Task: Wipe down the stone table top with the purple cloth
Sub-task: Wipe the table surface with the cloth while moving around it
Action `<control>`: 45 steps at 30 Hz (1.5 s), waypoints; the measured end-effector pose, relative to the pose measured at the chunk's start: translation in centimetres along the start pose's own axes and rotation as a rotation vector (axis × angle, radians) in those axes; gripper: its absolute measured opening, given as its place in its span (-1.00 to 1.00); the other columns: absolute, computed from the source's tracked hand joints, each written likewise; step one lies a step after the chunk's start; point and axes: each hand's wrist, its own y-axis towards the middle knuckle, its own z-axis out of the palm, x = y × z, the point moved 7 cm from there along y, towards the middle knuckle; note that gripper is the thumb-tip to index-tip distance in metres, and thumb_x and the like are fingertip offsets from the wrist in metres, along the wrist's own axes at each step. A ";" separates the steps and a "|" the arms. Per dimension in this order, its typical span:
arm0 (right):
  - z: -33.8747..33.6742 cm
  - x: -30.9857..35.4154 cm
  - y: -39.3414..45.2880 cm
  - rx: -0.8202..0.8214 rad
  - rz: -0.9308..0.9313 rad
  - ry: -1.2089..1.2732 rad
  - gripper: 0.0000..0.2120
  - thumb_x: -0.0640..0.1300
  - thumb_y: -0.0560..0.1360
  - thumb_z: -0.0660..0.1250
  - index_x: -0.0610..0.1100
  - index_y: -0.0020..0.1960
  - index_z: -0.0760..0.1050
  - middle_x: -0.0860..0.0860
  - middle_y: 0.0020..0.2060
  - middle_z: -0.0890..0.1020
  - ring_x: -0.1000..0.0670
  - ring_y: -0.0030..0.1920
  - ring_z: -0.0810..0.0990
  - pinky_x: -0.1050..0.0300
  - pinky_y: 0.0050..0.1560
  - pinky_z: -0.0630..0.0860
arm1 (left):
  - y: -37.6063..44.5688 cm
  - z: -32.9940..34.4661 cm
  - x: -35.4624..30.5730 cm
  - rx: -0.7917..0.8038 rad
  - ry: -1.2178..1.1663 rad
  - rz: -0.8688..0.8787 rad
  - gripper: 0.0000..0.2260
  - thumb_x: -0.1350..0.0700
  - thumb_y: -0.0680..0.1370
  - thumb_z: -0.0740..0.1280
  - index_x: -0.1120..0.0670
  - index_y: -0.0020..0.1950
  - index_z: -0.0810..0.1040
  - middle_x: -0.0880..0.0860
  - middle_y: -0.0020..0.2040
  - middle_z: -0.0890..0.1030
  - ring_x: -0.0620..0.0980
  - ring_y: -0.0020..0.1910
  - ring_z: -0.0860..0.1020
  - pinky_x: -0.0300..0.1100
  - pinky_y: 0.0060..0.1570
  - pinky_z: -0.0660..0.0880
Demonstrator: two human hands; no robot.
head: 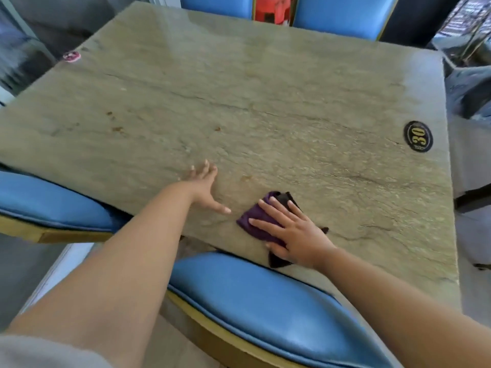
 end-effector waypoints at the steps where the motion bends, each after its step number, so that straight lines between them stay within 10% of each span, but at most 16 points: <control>1: -0.1 -1.6 -1.1 -0.042 0.128 0.014 -0.45 0.21 0.54 0.01 0.26 0.51 -0.01 0.05 0.56 -0.06 -0.04 0.55 -0.18 -0.12 0.53 -0.10 | 0.2 1.2 0.1 0.039 -0.001 0.012 0.30 -0.41 0.21 0.46 -0.01 0.47 -0.49 -0.01 0.43 -0.58 0.19 0.44 -0.49 0.29 0.44 -0.26; 6: -0.4 -2.4 -1.2 -0.104 0.560 0.062 -0.41 0.24 0.50 -0.06 0.19 0.52 0.04 -0.03 0.56 -0.06 -0.09 0.55 -0.20 -0.18 0.51 -0.14 | 0.2 3.0 0.2 0.009 -0.068 0.077 0.32 -0.51 0.14 0.38 -0.10 0.32 -0.66 -0.07 0.25 -0.74 0.12 0.28 -0.66 0.27 0.31 -0.45; 13: 0.1 6.1 5.9 -0.106 0.006 -0.014 -0.45 0.19 0.52 0.05 0.17 0.50 0.15 -0.08 0.54 0.14 -0.16 0.54 0.02 -0.25 0.49 -0.03 | 1.3 2.3 0.8 -0.206 -0.477 0.072 -0.47 -0.23 0.63 -0.07 -0.15 0.57 -0.08 -0.16 0.56 -0.19 -0.04 0.54 -0.30 0.15 0.42 -0.38; 25: -0.4 -0.5 -5.9 -0.002 0.050 -0.033 -0.49 0.15 0.57 0.08 0.22 0.51 0.09 0.03 0.55 0.06 -0.08 0.55 -0.03 -0.21 0.49 0.04 | 1.6 2.8 0.4 -0.162 -0.276 -0.035 -0.40 -0.31 0.59 -0.11 -0.19 0.53 -0.31 -0.18 0.48 -0.47 -0.02 0.46 -0.48 0.17 0.41 -0.39; 37: 0.1 4.2 2.2 -0.064 0.028 0.029 -0.48 0.20 0.53 0.05 0.17 0.48 0.21 0.00 0.52 0.21 -0.12 0.53 0.11 -0.26 0.46 0.07 | 1.4 2.8 0.3 -0.269 -0.193 -0.087 -0.48 -0.18 0.64 -0.12 -0.18 0.55 -0.27 -0.17 0.51 -0.41 -0.01 0.51 -0.39 0.17 0.45 -0.33; 45: 0.1 -2.4 -4.3 -0.061 0.920 0.274 -0.23 0.36 0.50 0.03 0.11 0.54 -0.26 -0.05 0.51 -0.35 -0.04 0.47 -0.45 -0.11 0.46 -0.37 | 2.5 -0.6 -0.1 -0.491 -0.074 0.047 -0.46 -0.17 0.62 0.05 -0.03 0.56 0.05 -0.02 0.59 -0.08 0.08 0.55 -0.06 0.13 0.51 -0.14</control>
